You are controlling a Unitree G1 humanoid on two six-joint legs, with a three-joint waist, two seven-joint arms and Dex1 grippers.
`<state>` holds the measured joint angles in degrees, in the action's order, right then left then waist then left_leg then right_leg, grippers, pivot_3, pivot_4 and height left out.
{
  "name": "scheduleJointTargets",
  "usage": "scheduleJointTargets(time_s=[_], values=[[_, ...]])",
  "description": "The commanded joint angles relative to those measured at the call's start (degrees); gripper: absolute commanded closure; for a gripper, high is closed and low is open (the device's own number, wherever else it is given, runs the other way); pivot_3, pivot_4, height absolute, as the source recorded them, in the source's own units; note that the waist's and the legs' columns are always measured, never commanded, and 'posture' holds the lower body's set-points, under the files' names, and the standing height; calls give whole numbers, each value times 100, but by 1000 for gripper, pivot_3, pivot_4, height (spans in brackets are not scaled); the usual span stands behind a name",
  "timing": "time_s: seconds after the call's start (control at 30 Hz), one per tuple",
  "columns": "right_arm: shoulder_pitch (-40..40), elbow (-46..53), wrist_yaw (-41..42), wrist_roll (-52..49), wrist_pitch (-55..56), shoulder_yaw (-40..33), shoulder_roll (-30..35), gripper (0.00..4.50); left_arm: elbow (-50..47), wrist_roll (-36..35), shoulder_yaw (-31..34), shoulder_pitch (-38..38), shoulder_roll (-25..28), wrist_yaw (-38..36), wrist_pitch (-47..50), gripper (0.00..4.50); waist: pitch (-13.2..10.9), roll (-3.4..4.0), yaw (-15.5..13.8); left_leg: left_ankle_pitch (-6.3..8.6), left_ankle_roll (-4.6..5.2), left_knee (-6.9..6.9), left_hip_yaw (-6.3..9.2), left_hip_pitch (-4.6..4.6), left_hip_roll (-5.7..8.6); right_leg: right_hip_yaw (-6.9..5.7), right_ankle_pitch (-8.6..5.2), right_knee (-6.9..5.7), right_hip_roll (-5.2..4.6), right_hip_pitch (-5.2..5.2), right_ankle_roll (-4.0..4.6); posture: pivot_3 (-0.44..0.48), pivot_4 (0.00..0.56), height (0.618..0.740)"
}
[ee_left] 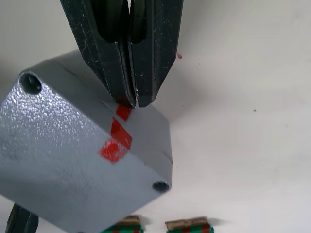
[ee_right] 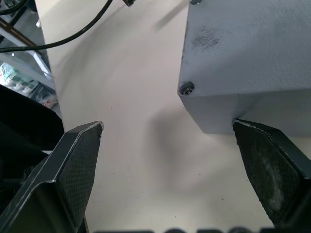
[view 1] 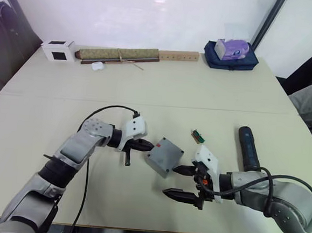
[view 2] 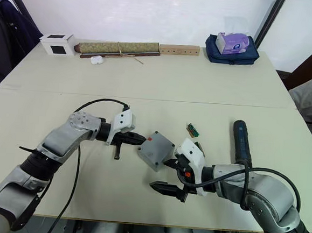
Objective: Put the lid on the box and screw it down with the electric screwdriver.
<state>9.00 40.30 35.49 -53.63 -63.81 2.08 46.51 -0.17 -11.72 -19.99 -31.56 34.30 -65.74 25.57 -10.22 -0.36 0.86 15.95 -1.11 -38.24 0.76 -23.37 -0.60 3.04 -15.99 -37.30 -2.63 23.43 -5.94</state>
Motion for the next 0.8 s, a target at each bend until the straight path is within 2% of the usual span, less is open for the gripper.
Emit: scheduleJointTargets(time_s=[0.03,0.2,0.47,0.63,0.8], values=[[155,-2,416,7,340,-629,418,78,-407,-214,243,395,368,-229,184,4500,0,0,14,0,0,0,0,2,-3,0,0,0,0,-1,0,0,150,740],[349,-500,662,768,883,-314,625,78,-963,-334,255,860,578,-276,447,4500,1,0,-31,0,0,1,2,1,-11,-3,0,1,-2,-2,1,0,150,740],[701,-1176,1245,1819,1693,725,477,78,-1441,-417,147,956,261,97,801,4500,2,-2,-5,0,0,-1,-1,2,-8,-2,0,1,0,-4,0,0,150,740],[853,-1216,1500,1915,1686,1071,232,78,-1272,-320,115,812,51,303,698,4500,2,-2,-8,0,0,-2,0,4,-7,-2,0,-3,2,-3,1,0,150,740],[663,-861,1519,1703,1372,1011,176,78,-961,-297,257,590,-48,393,610,4500,2,-2,-28,0,0,-3,2,3,-7,-3,0,-4,0,-4,1,0,150,740]])
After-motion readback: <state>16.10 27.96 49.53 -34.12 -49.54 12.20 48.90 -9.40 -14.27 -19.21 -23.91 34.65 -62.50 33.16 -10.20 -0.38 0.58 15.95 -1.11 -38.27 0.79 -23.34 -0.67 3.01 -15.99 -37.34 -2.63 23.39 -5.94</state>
